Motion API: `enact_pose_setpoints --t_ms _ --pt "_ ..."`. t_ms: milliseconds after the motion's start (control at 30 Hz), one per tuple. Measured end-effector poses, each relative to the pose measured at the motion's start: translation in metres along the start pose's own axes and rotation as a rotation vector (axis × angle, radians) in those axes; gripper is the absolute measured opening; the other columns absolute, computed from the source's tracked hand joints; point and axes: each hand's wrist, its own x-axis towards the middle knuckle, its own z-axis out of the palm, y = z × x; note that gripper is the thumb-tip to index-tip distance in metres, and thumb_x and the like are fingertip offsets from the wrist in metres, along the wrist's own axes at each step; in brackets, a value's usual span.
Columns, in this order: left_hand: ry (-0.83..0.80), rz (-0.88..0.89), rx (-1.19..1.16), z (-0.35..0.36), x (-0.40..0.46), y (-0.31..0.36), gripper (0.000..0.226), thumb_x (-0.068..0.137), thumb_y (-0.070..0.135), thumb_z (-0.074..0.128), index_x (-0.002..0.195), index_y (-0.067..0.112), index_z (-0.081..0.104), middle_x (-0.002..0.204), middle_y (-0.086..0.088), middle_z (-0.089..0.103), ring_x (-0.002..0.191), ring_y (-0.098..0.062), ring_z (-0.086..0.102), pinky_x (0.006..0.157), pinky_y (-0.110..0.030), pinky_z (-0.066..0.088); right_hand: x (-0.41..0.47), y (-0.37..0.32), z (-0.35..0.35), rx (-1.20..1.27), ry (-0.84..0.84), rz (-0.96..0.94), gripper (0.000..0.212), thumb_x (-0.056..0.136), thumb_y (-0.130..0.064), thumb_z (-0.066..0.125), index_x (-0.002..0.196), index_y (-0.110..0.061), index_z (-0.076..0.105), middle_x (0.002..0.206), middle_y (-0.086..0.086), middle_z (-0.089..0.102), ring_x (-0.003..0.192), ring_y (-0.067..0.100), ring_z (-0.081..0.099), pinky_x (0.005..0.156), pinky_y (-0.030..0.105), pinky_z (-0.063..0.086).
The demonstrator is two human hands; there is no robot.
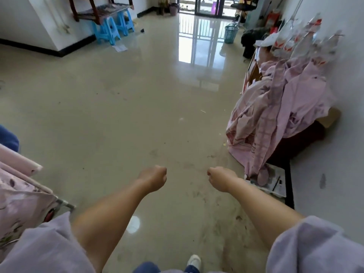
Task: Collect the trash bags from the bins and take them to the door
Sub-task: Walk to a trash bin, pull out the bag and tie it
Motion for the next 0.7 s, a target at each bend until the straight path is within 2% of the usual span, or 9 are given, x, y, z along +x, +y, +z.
enact_pose_setpoints --t_ms 233,433,533,633,700 --pt "-0.024 -0.108 -0.040 -0.039 0.102 -0.010 0.031 0.096 0.023 0.037 0.116 0.014 0.059 0.127 -0.010 0.059 0.114 -0.031 0.057 0.087 -0.033 0.046 0.115 0.010 -0.065 -0.054 -0.012 -0.116 0.034 0.098 -0.017 0.031 0.126 -0.013 0.050 0.129 0.013 0.056 0.115 0.032 0.055 0.086 0.035 0.045" --pt "0.007 -0.116 -0.090 -0.089 0.232 -0.033 0.030 0.095 0.024 0.038 0.115 0.017 0.059 0.126 -0.008 0.060 0.112 -0.029 0.057 0.085 -0.031 0.045 0.238 0.025 -0.124 -0.156 -0.040 -0.136 0.034 0.100 -0.015 0.031 0.129 -0.011 0.047 0.130 0.010 0.055 0.116 0.030 0.055 0.088 0.033 0.047" --pt "-0.010 -0.087 -0.079 -0.124 0.304 -0.045 0.030 0.094 0.024 0.037 0.114 0.018 0.059 0.126 -0.007 0.060 0.112 -0.028 0.057 0.085 -0.031 0.045 0.302 0.040 -0.159 -0.043 -0.053 -0.059 0.034 0.097 -0.015 0.031 0.125 -0.011 0.050 0.123 0.013 0.056 0.110 0.031 0.055 0.089 0.036 0.045" --pt "-0.018 -0.054 -0.058 -0.162 0.367 -0.053 0.029 0.095 0.024 0.037 0.113 0.017 0.059 0.126 -0.007 0.060 0.111 -0.028 0.057 0.083 -0.030 0.044 0.356 0.055 -0.192 0.169 -0.056 0.039 0.032 0.095 -0.014 0.037 0.121 -0.007 0.053 0.109 0.014 0.057 0.091 0.024 0.047 0.087 0.038 0.043" --pt "-0.023 -0.033 -0.045 -0.186 0.412 -0.056 0.029 0.096 0.024 0.037 0.114 0.016 0.059 0.126 -0.008 0.059 0.111 -0.028 0.057 0.082 -0.030 0.043 0.387 0.067 -0.215 0.182 -0.057 0.068 0.032 0.094 -0.016 0.039 0.121 -0.007 0.054 0.110 0.014 0.058 0.088 0.022 0.044 0.082 0.037 0.041"
